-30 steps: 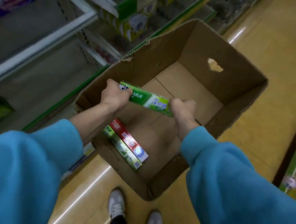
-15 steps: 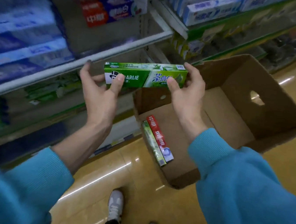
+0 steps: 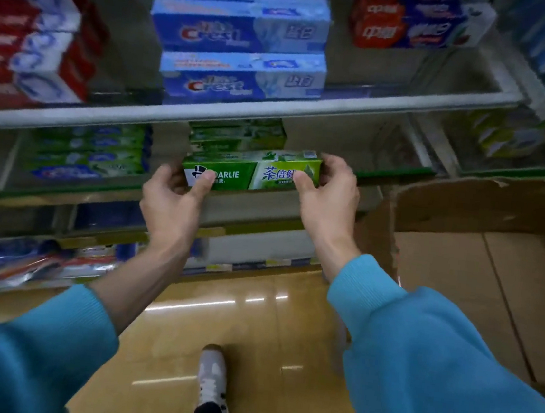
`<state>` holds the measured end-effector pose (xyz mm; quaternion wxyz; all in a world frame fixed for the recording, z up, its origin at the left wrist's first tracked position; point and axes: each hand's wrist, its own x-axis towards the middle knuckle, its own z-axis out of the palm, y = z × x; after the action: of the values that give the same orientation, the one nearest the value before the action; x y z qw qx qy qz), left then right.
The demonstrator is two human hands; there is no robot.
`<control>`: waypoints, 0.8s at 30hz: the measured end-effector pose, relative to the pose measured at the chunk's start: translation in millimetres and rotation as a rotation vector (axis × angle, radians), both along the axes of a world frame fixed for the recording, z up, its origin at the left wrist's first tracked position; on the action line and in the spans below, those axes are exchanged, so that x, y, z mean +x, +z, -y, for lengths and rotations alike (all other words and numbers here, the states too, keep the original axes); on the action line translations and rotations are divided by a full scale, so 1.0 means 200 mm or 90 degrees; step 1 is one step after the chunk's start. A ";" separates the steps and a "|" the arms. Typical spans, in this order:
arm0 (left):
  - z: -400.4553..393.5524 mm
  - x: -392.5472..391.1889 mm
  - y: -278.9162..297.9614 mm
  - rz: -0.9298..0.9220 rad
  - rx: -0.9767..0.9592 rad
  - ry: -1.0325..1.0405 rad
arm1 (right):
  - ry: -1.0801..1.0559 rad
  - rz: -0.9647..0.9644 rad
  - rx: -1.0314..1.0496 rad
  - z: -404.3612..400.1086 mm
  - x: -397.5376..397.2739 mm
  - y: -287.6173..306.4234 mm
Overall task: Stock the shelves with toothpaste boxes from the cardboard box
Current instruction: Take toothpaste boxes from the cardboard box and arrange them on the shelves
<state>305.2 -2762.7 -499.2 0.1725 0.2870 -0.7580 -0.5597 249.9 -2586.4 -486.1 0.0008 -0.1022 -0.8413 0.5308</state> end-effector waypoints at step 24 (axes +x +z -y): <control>0.27 -0.45 -0.54 0.094 -0.159 -0.019 | 0.033 0.028 0.041 0.33 -0.51 -0.56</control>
<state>215.4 -2816.2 -607.9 0.1422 0.2921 -0.8368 -0.4407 147.4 -2653.1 -599.0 -0.0285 -0.0920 -0.8601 0.5009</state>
